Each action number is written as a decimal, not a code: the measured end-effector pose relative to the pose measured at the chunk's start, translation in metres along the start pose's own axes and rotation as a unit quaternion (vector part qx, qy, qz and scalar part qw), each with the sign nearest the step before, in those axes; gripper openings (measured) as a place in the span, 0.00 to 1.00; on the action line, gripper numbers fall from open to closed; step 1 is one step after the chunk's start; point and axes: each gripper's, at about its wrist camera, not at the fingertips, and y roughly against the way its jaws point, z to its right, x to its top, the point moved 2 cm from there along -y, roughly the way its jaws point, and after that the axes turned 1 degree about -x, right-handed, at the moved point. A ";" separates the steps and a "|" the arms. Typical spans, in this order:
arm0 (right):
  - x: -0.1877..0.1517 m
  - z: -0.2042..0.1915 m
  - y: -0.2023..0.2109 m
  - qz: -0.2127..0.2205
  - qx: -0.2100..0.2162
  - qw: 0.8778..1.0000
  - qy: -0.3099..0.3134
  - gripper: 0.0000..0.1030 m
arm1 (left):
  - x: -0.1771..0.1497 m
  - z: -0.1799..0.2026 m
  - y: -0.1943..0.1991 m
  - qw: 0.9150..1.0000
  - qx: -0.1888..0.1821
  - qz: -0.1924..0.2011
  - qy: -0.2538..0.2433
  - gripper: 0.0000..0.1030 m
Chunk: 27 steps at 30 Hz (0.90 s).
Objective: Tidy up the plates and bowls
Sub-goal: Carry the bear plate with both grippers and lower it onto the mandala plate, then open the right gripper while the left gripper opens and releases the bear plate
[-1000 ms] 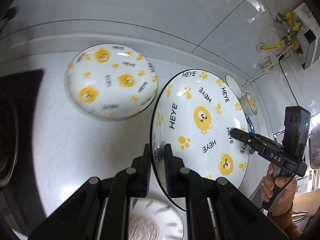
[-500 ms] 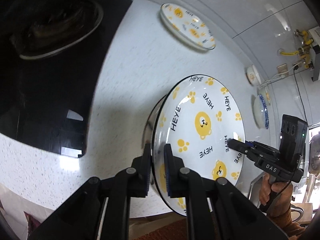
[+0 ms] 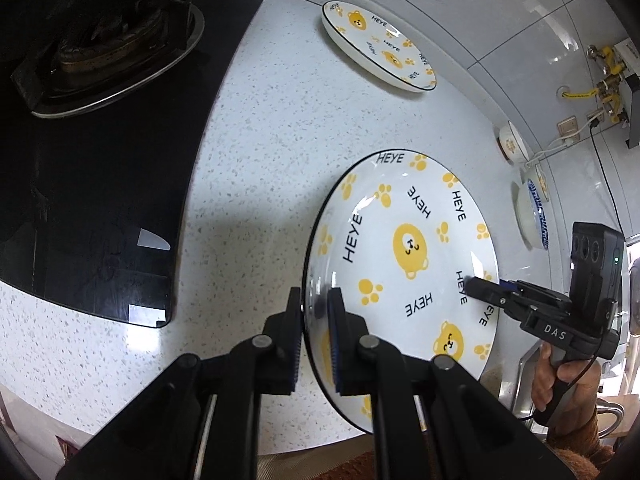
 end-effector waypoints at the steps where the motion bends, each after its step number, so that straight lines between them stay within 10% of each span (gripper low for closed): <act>1: -0.003 -0.005 -0.002 0.000 0.000 1.000 0.000 0.16 | 0.000 0.002 0.000 1.000 0.002 0.001 0.000 0.10; 9: -0.001 -0.001 0.003 -0.001 0.019 1.000 -0.001 0.18 | 0.004 0.007 0.012 0.999 0.008 0.029 -0.010 0.18; 13: 0.001 -0.003 0.015 0.011 0.003 1.000 0.019 0.46 | 0.004 0.018 0.021 0.998 0.022 0.049 -0.030 0.25; 20: 0.005 0.002 0.033 0.028 0.018 0.999 0.036 0.49 | 0.007 0.030 0.034 0.996 0.030 0.075 -0.033 0.29; 27: 0.007 0.027 0.061 0.079 0.043 0.996 0.020 0.76 | 0.015 0.045 0.047 0.994 0.030 0.094 -0.048 0.63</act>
